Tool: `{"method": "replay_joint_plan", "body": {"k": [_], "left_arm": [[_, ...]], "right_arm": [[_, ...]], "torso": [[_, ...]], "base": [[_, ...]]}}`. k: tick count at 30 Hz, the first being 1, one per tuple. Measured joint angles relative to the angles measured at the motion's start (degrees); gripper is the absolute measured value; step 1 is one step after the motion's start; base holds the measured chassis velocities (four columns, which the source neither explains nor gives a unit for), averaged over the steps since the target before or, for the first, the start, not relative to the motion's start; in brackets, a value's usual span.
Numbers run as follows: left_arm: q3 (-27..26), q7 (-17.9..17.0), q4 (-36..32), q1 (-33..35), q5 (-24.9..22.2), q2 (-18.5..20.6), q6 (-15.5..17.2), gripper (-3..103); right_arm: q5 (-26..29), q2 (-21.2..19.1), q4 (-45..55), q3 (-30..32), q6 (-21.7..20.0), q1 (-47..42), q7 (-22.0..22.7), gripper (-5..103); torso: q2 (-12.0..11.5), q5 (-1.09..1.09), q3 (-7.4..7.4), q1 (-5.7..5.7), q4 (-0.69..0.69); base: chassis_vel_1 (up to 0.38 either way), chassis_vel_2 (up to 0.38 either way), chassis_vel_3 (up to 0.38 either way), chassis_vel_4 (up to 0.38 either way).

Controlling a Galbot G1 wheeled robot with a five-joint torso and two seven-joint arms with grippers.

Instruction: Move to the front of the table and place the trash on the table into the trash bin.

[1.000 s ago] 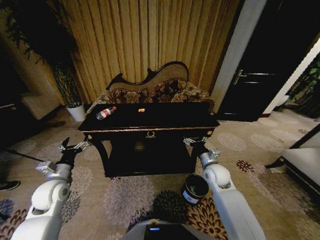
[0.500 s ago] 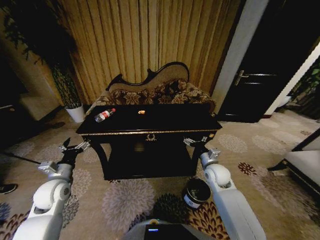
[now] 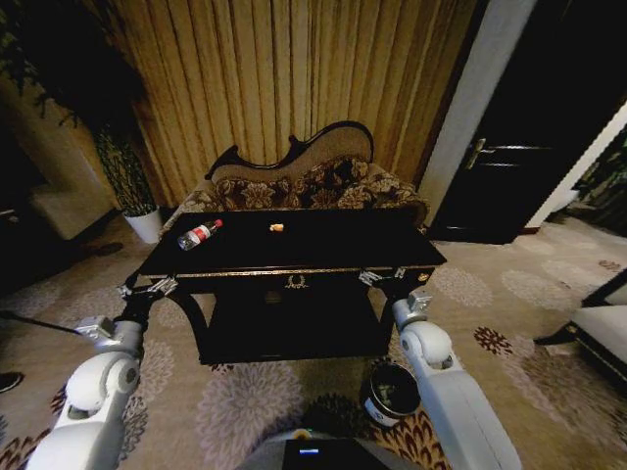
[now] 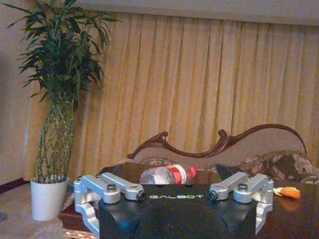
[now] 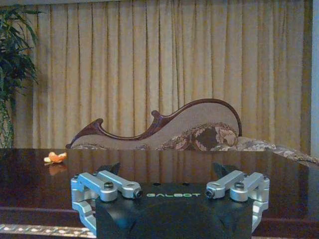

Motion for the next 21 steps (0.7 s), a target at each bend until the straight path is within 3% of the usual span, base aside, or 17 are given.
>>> {"method": "replay_joint_plan", "body": {"k": [21], "left_arm": [[0.23, 0.1, 0.07, 0.21, 0.24, -0.42, -0.3, 100]], "right_arm": [[-1.09, 0.3, -0.02, 0.01, 0.19, -0.44, 0.0, 100]], "torso": [[0.0, 0.0, 0.0, 0.0, 0.0]], "base": [[-0.137, 0.135, 0.138, -0.137]]}}
